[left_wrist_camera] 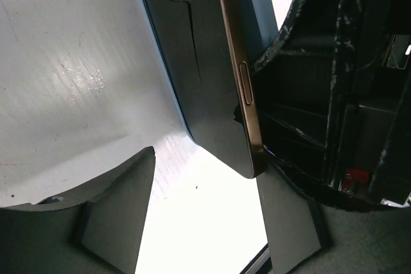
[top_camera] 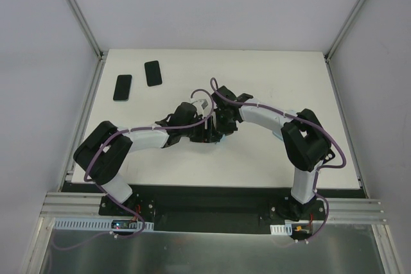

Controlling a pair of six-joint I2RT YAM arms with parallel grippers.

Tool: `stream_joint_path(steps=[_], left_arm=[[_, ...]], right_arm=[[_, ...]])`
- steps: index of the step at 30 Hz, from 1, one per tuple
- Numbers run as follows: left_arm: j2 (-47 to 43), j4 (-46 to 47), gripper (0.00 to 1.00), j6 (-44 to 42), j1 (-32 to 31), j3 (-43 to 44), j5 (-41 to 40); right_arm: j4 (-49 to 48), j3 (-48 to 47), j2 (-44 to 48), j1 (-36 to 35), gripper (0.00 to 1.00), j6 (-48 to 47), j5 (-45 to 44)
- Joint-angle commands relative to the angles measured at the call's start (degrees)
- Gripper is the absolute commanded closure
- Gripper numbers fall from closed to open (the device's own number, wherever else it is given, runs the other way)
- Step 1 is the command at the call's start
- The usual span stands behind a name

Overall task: Take the phone out of the phone case
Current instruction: Remove the phone case from the phone.

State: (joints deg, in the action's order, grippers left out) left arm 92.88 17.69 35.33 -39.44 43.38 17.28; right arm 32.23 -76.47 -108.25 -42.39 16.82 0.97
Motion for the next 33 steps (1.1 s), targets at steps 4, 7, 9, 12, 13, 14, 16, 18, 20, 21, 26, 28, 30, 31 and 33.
stream_joint_path(steps=[4, 7, 9, 12, 13, 14, 16, 18, 20, 21, 26, 28, 30, 31, 33], left_arm=[[-0.68, -1.78, 0.4, -4.04, -1.6, 2.5, -11.28], [-1.39, -1.78, 0.44, -5.01, -2.74, 2.59, -14.11], [-1.3, -1.61, 0.46, -5.19, -2.75, 2.77, -14.11], [-1.21, -0.56, 0.53, -5.01, -2.75, 2.59, -13.76], [-1.3, -0.21, 0.54, -4.75, -2.75, 2.42, -13.76], [-1.39, -0.03, 0.55, -4.66, -2.75, 2.24, -13.68], [-1.56, 0.23, 0.57, -4.4, -2.75, 2.07, -13.67], [-1.83, 0.32, 0.63, -4.31, -2.75, 1.8, -14.2], [-2.26, 0.32, 0.64, -4.22, -2.75, 1.63, -14.38], [-2.44, 0.24, 0.64, -4.31, -2.75, 1.62, -14.9], [-3.75, -0.55, 0.63, -4.22, -2.66, 1.28, -17.01], [-4.11, -0.99, 0.64, -4.22, -2.75, 1.19, -18.67], [-4.81, -1.08, 0.65, -3.87, -2.75, 0.84, -19.82], [-5.08, -1.08, 0.65, -3.52, -2.75, 0.66, -20.35], [-5.69, -0.91, 0.67, -3.25, -2.75, 0.22, -21.23]], right_arm=[[-6.92, 2.11, -4.78, -2.52, 0.99, -0.56, 8.96], [-6.65, 2.2, -4.61, -2.52, 0.99, -1.0, 9.13], [-6.65, 2.37, -4.52, -2.52, 0.98, -1.0, 9.13], [-6.65, 2.55, -4.26, -2.52, 0.99, -1.17, 9.31], [-6.74, 2.64, -4.25, -2.52, 0.99, -1.26, 9.31], [-6.57, 2.73, -4.08, -2.52, 0.99, -1.35, 9.31], [-6.56, 2.99, -3.99, -2.43, 0.99, -1.61, 9.4], [-6.48, 2.99, -3.99, -2.52, 0.99, -1.88, 9.57], [-6.56, 3.34, -3.81, -2.52, 0.99, -2.05, 9.66], [-6.56, 3.43, -3.81, -2.52, 0.99, -2.23, 9.75], [-6.48, 4.31, -3.46, -2.43, 0.99, -2.67, 9.75], [-6.56, 4.57, -3.29, -2.52, 0.99, -2.67, 9.75], [-6.65, 4.66, -3.37, -2.52, 0.98, -2.67, 9.92], [-6.65, 4.66, -3.37, -2.52, 0.99, -2.76, 9.93], [-6.65, 4.66, -3.37, -2.52, 0.98, -2.76, 10.01]])
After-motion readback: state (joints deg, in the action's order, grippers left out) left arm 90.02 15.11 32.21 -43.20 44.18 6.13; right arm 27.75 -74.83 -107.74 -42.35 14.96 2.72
